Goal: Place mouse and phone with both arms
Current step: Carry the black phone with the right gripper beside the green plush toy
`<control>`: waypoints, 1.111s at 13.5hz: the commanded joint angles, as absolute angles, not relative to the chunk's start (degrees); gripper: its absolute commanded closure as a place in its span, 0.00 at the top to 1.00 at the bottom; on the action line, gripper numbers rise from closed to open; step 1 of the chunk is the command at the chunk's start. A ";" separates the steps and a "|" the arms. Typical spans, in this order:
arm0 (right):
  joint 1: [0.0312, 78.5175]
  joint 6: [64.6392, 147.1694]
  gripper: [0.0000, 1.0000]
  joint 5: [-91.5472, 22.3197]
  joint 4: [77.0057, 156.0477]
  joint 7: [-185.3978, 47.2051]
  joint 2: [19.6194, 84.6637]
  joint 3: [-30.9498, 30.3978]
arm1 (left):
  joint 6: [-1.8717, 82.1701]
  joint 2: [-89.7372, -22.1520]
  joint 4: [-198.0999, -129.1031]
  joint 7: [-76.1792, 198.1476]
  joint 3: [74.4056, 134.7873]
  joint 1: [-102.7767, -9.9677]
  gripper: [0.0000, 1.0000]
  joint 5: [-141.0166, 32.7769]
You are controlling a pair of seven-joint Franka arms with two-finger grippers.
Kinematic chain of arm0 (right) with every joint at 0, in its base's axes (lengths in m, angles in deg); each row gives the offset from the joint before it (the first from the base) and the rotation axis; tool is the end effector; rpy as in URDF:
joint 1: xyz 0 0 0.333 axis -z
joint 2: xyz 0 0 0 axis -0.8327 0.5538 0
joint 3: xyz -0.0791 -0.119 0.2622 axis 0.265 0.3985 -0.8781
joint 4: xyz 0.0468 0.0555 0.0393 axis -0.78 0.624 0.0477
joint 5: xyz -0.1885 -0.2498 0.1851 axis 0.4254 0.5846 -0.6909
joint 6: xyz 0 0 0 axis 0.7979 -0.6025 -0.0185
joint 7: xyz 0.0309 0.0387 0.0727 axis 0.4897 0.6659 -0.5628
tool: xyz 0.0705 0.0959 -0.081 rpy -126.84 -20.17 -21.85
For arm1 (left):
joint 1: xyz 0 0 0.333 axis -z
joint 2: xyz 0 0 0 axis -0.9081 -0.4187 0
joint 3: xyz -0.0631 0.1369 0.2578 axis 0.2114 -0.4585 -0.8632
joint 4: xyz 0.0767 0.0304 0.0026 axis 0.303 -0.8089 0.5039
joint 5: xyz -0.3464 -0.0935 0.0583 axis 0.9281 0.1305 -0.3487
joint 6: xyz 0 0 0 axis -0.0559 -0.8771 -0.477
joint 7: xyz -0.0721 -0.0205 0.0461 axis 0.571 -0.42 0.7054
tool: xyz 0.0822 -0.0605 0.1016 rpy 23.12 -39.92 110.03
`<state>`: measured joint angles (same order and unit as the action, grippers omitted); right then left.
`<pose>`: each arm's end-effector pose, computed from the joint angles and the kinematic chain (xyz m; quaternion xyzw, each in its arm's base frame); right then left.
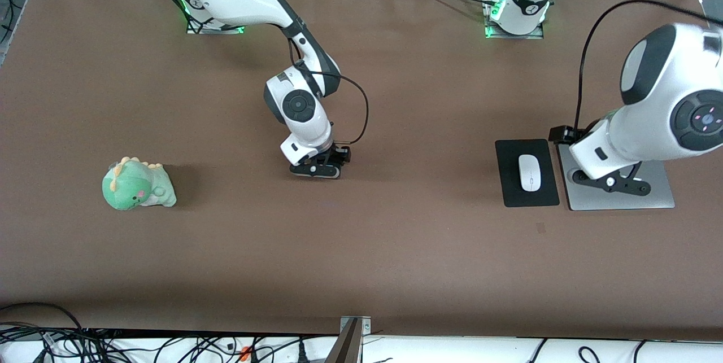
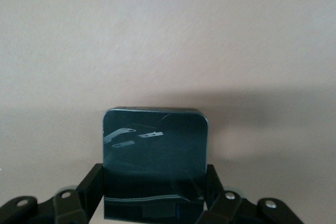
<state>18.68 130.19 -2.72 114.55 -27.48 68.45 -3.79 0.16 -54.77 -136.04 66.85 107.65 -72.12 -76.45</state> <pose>0.5279 0.3850 0.1696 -0.9988 0.0357 -0.0105 0.0307 0.5899 -0.0744 0.4605 -0.9811 0.1073 0.1499 0.0593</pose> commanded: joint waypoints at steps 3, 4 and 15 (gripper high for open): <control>26.21 119.68 0.36 -3.39 115.06 -43.99 62.17 -1.96 | 3.65 -46.00 -141.29 83.84 88.44 -65.53 1.00 -66.83; 26.92 118.35 0.36 -3.39 115.24 -47.68 61.55 -0.29 | 5.76 -43.62 -144.10 84.91 86.21 -65.16 1.00 -66.11; 36.60 121.13 0.37 -6.73 121.20 -71.17 62.42 5.88 | 21.79 -35.51 -158.30 74.38 85.13 -62.35 1.00 -65.57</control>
<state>36.58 118.01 -4.84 118.95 -68.96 62.75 6.40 23.39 -32.99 -161.86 75.32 85.66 -63.10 -66.95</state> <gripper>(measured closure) 0.207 0.000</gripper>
